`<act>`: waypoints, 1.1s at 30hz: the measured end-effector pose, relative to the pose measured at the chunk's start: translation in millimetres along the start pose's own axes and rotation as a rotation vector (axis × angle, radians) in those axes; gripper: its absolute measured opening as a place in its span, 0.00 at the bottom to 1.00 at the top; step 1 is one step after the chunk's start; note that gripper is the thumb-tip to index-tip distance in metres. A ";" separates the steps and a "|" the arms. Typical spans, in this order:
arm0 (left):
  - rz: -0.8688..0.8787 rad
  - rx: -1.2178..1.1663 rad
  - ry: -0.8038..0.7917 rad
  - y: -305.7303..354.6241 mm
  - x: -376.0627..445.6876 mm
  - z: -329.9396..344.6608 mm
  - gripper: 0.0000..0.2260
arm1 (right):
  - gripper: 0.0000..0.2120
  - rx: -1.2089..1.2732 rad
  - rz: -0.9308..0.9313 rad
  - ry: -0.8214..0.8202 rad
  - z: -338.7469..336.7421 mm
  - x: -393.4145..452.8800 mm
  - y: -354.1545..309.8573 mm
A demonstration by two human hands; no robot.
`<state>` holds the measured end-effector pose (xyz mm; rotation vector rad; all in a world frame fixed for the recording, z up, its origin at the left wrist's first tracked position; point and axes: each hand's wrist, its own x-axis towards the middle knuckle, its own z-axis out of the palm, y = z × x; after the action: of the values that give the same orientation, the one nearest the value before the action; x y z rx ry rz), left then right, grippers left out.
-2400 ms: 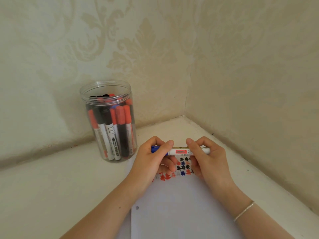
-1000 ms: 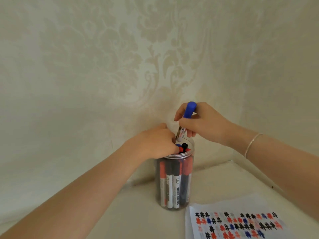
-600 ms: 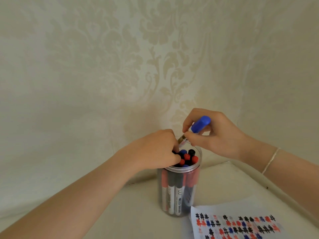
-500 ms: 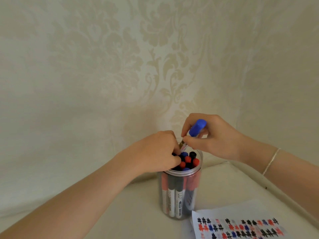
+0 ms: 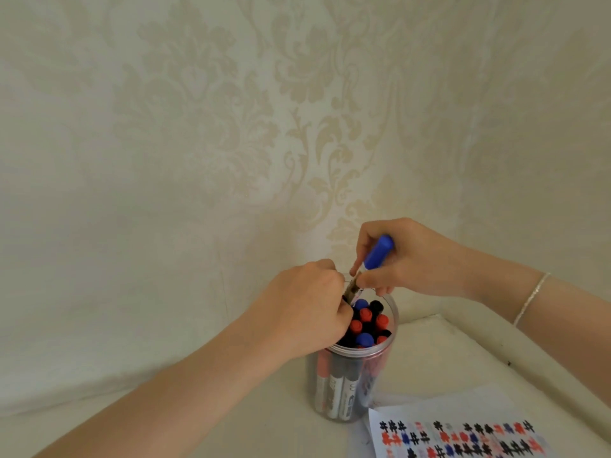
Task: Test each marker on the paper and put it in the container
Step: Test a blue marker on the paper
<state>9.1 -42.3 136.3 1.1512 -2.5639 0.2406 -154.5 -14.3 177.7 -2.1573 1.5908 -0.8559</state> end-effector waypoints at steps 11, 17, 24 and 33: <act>0.000 -0.059 0.007 5.6 -0.2 -0.4 0.12 | 0.07 -0.158 0.145 -0.232 -4.8 6.7 -9.8; -0.023 -0.049 0.016 0.4 -0.9 0.6 0.12 | 0.06 -0.011 0.146 -0.203 -14.6 0.0 -7.7; -0.048 -0.098 0.025 -0.9 4.4 3.0 0.12 | 0.10 -0.628 -0.022 -0.095 17.4 2.5 1.0; -0.085 -0.126 0.046 -10.5 8.3 9.8 0.13 | 0.08 -0.338 -0.011 0.085 37.9 -1.4 25.3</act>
<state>9.6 -57.8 130.3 1.1897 -2.4462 0.0837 -149.5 -24.6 133.6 -2.3840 1.8832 -0.7331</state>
